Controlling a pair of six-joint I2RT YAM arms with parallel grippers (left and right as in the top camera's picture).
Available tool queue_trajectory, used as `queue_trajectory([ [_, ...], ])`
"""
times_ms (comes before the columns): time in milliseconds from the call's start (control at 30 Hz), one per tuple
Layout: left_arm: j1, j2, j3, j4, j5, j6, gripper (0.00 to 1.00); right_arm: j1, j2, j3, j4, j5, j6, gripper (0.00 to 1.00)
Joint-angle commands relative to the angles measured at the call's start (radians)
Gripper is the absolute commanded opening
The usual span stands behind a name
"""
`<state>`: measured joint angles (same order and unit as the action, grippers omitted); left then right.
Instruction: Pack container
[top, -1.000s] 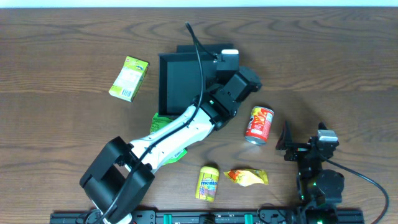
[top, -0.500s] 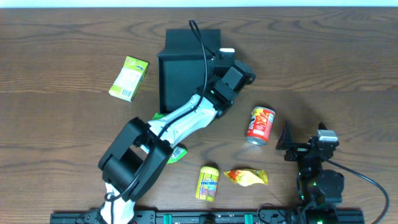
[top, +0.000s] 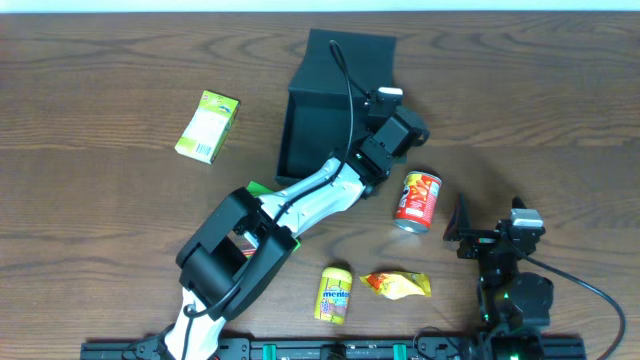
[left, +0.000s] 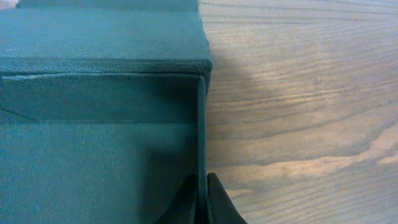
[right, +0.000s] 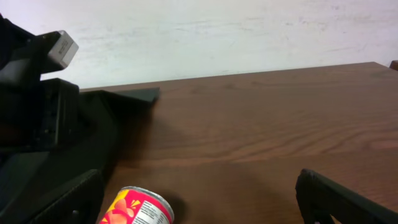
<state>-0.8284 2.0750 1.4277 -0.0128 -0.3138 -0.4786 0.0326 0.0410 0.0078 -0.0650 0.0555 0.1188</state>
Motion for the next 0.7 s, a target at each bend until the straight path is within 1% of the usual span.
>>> queue_trajectory([
  [0,0.006,0.012,0.036,0.033,-0.018,-0.026,0.16,0.008,-0.002,-0.002,-0.005,0.000,0.007,0.99],
  [33,0.005,0.012,0.036,0.045,-0.030,-0.026,0.20,0.008,-0.002,-0.002,-0.005,0.000,0.007,0.99],
  [67,0.004,0.012,0.036,0.062,-0.054,-0.020,0.22,0.008,-0.002,-0.002,-0.005,0.000,0.007,0.99],
  [167,0.002,0.012,0.053,0.081,-0.122,0.035,0.21,0.008,-0.002,-0.002,-0.005,0.000,0.007,0.99],
  [233,-0.002,0.011,0.071,0.081,-0.162,0.076,0.28,0.008,-0.002,-0.002,-0.005,0.000,0.007,0.99],
  [333,-0.010,0.003,0.110,0.076,-0.203,0.191,0.28,0.008,-0.002,-0.002,-0.005,0.000,0.007,0.99],
  [367,-0.015,-0.004,0.124,0.068,-0.214,0.247,0.30,0.008,-0.002,-0.002,-0.005,0.000,0.007,0.99],
  [433,-0.033,-0.033,0.148,0.032,-0.251,0.383,0.46,0.008,-0.002,-0.002,-0.005,0.000,0.007,0.99],
  [467,-0.045,-0.056,0.159,-0.009,-0.283,0.460,0.56,0.008,-0.002,-0.002,-0.005,0.000,0.007,0.99],
  [500,-0.054,-0.079,0.167,-0.059,-0.319,0.518,0.64,0.008,-0.002,-0.002,-0.005,0.000,0.007,0.99],
  [533,-0.064,-0.107,0.174,-0.127,-0.362,0.563,0.74,0.008,-0.002,-0.002,-0.005,0.000,0.007,0.99],
  [567,-0.071,-0.132,0.181,-0.204,-0.399,0.576,0.80,0.008,-0.002,-0.002,-0.005,0.000,0.007,0.99],
  [600,-0.076,-0.163,0.188,-0.305,-0.425,0.573,0.91,0.008,-0.002,-0.002,-0.005,0.000,0.007,0.99],
  [633,-0.076,-0.190,0.194,-0.395,-0.426,0.561,0.96,0.008,-0.002,-0.002,-0.005,0.000,0.007,0.99],
  [667,-0.076,-0.222,0.200,-0.500,-0.423,0.518,0.95,0.008,-0.002,-0.002,-0.005,0.000,0.007,0.99],
])
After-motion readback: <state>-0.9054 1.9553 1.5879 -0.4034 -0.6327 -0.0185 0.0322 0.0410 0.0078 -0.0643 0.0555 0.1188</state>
